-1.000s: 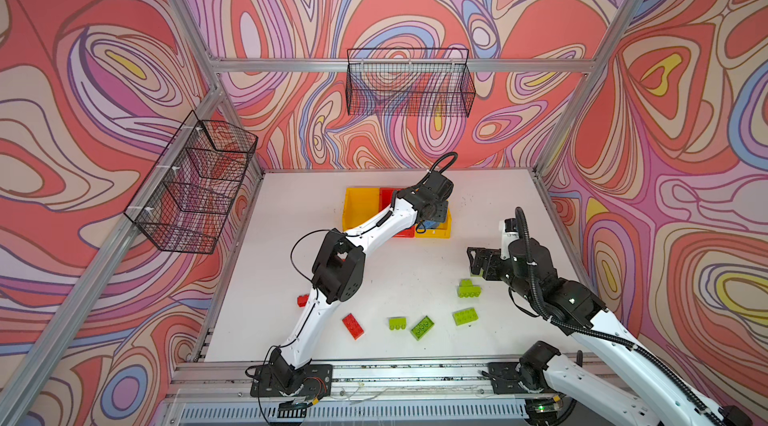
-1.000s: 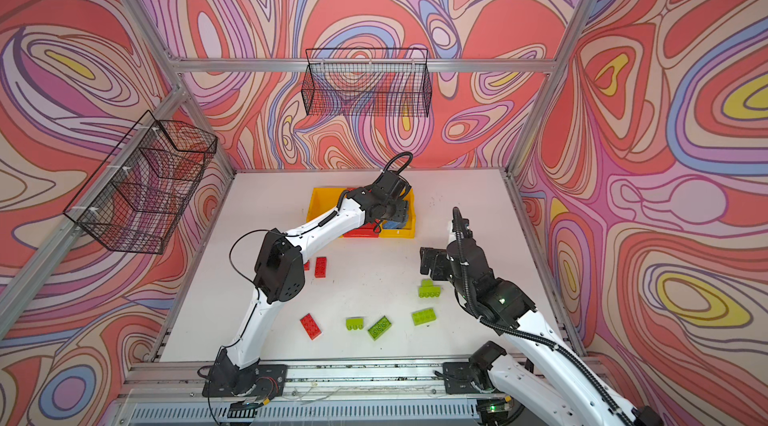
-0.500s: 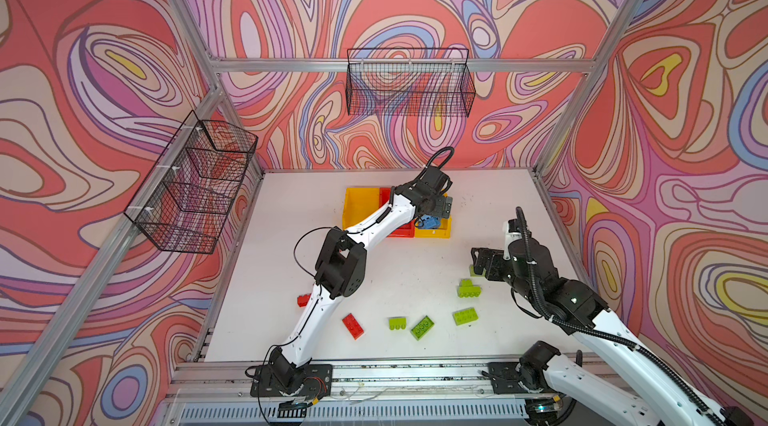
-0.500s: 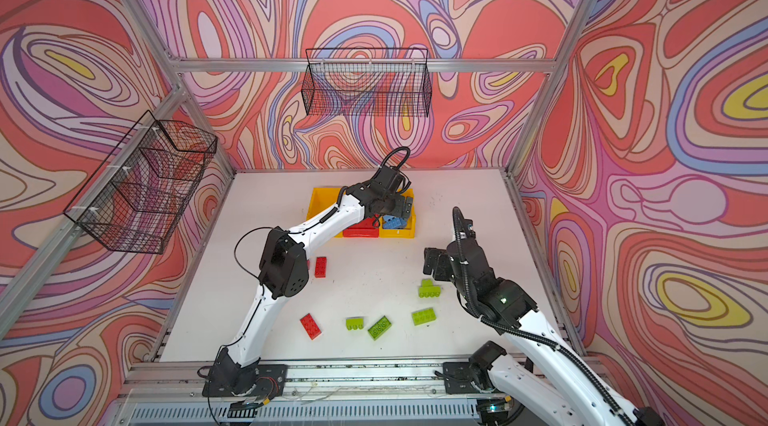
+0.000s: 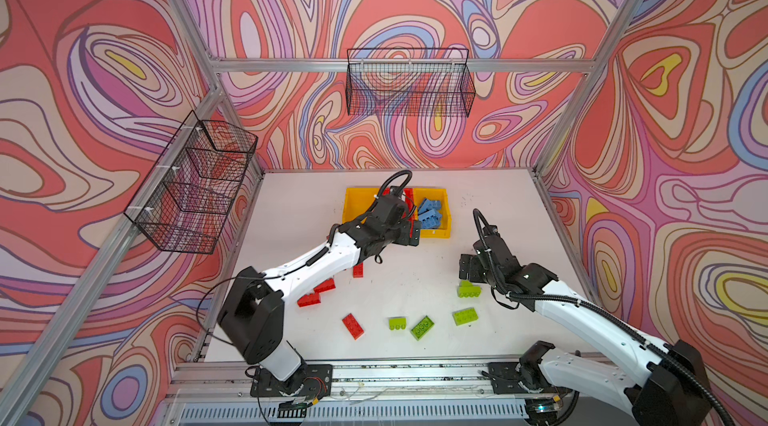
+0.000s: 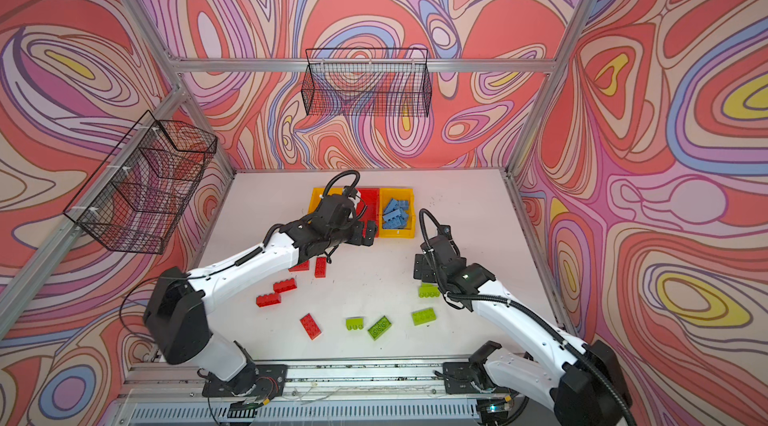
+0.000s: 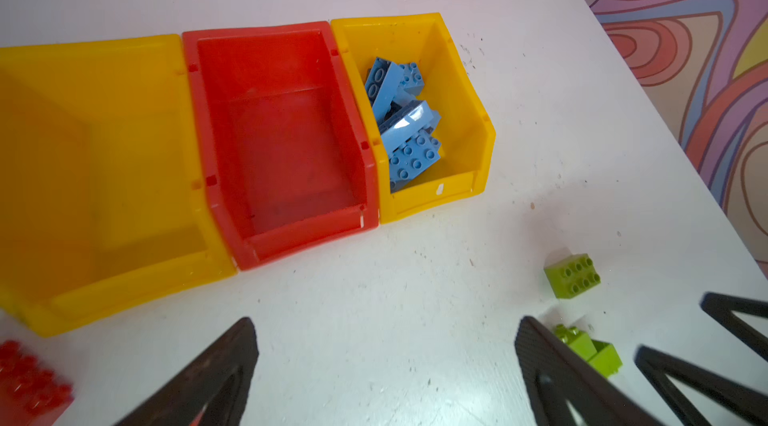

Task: Sort the legos into containers by color
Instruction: 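Grasp a lime-green brick with the right gripper while the left arm withdraws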

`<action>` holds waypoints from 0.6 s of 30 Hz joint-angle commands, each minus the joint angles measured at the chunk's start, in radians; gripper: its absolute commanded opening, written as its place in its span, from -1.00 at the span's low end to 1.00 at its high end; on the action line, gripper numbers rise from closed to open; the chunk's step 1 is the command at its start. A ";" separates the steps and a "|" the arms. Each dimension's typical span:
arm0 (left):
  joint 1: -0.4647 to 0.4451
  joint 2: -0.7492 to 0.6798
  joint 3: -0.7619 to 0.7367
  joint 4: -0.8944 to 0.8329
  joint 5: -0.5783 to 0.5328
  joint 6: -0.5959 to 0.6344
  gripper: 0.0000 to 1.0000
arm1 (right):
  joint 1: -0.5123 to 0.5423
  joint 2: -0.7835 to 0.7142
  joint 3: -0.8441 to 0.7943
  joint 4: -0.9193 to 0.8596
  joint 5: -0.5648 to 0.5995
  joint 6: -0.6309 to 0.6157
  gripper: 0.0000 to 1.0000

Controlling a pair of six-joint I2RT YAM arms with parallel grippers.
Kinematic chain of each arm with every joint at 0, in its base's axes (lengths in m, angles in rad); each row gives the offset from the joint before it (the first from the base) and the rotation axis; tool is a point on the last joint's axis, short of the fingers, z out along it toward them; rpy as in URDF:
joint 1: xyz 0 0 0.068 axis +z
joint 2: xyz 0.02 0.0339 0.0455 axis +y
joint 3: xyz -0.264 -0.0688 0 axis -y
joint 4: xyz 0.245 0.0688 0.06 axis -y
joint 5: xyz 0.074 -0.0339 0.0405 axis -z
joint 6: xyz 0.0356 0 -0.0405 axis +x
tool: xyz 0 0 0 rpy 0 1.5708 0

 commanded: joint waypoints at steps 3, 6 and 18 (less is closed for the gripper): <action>-0.007 -0.212 -0.233 0.030 -0.038 -0.045 1.00 | -0.079 0.115 -0.033 0.103 -0.016 0.010 0.93; -0.008 -0.352 -0.358 0.017 -0.063 -0.071 1.00 | -0.125 0.169 -0.050 0.136 -0.034 0.001 0.88; -0.008 -0.644 -0.572 -0.065 -0.110 -0.109 1.00 | -0.197 0.321 -0.037 0.238 -0.105 -0.036 0.44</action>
